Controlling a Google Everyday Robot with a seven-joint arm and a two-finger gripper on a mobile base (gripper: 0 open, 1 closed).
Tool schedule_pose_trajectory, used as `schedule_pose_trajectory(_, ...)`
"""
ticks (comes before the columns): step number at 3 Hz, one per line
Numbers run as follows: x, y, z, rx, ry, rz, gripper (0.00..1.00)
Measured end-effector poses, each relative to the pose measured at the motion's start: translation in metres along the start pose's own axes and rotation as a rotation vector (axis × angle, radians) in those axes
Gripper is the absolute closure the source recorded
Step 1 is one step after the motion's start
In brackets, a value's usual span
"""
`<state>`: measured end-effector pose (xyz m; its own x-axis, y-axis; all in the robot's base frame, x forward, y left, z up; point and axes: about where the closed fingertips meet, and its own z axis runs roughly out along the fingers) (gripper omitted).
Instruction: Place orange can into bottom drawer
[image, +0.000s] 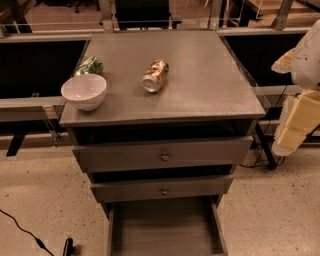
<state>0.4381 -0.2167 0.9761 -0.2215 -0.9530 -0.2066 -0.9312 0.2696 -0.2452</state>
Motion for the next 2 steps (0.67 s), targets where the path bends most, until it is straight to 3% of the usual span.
schedule_pose_trajectory(1,-0.0001,0.0000,0.0000,0.000,-0.001,0.000,0.00)
schedule_pose_trajectory(2,-0.0054,-0.0046,-0.0007,-0.016,-0.058,-0.018,0.00)
